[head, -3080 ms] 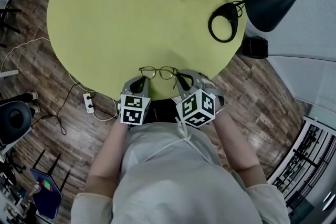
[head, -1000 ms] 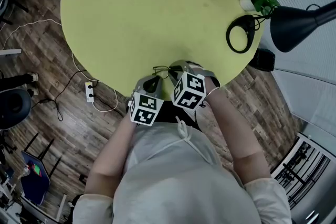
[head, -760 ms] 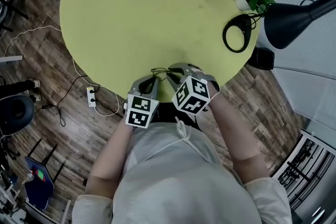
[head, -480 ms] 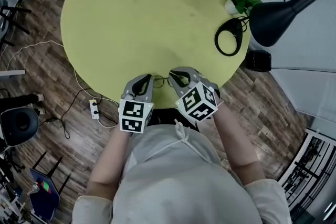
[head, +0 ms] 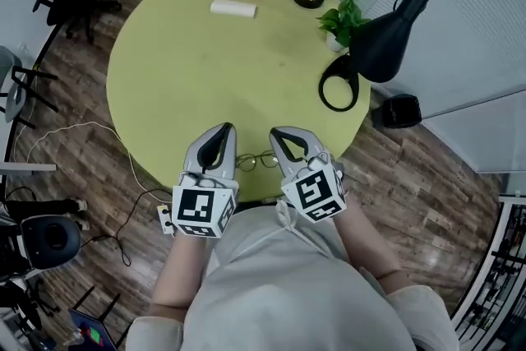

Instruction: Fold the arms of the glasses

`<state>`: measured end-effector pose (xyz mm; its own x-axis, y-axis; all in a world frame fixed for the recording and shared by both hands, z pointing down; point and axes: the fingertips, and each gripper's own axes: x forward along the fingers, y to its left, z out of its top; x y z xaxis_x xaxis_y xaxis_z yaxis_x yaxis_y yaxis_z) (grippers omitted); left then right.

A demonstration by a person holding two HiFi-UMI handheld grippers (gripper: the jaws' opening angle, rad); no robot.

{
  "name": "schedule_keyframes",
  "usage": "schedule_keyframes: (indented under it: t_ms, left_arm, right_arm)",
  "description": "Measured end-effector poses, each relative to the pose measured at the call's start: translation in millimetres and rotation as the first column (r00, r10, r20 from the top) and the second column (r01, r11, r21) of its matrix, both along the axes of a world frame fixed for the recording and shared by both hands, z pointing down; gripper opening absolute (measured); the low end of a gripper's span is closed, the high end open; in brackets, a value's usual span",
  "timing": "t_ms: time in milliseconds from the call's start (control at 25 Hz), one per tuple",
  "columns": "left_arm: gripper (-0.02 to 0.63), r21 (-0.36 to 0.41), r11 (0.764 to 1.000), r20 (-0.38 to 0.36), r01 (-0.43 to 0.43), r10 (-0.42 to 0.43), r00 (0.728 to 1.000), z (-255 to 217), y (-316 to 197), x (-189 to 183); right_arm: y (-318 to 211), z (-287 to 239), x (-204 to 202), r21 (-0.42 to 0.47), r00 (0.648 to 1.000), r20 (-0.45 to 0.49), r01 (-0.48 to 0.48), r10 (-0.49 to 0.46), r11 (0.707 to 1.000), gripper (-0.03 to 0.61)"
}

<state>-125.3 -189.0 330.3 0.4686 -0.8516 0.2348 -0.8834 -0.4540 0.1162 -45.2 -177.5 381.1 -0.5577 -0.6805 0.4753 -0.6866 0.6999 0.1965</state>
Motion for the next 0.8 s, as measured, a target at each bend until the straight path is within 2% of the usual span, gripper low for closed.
schedule_keyframes:
  t_ms: [160, 320, 520, 800]
  left_arm:
    - [0.006, 0.042, 0.999, -0.019, 0.013, -0.013, 1.000, -24, 0, -3]
    - [0.006, 0.047, 0.998, -0.022, 0.044, -0.043, 0.999, -29, 0, -9]
    - [0.006, 0.002, 0.998, -0.010, 0.067, -0.067, 0.998, -27, 3, -14]
    - [0.006, 0.006, 0.998, -0.013, 0.063, -0.063, 0.998, -31, -5, -4]
  right_arm:
    - [-3, -26, 20, 0.012, 0.982, 0.113, -0.156, 0.154, 0.988, 0.000]
    - [-7, -36, 34, 0.009, 0.956, 0.168, -0.244, 0.240, 0.970, -0.002]
    - [-8, -43, 37, -0.003, 0.934, 0.204, -0.299, 0.294, 0.954, -0.002]
    - [-14, -51, 43, 0.012, 0.934, 0.193, -0.307, 0.299, 0.951, -0.002]
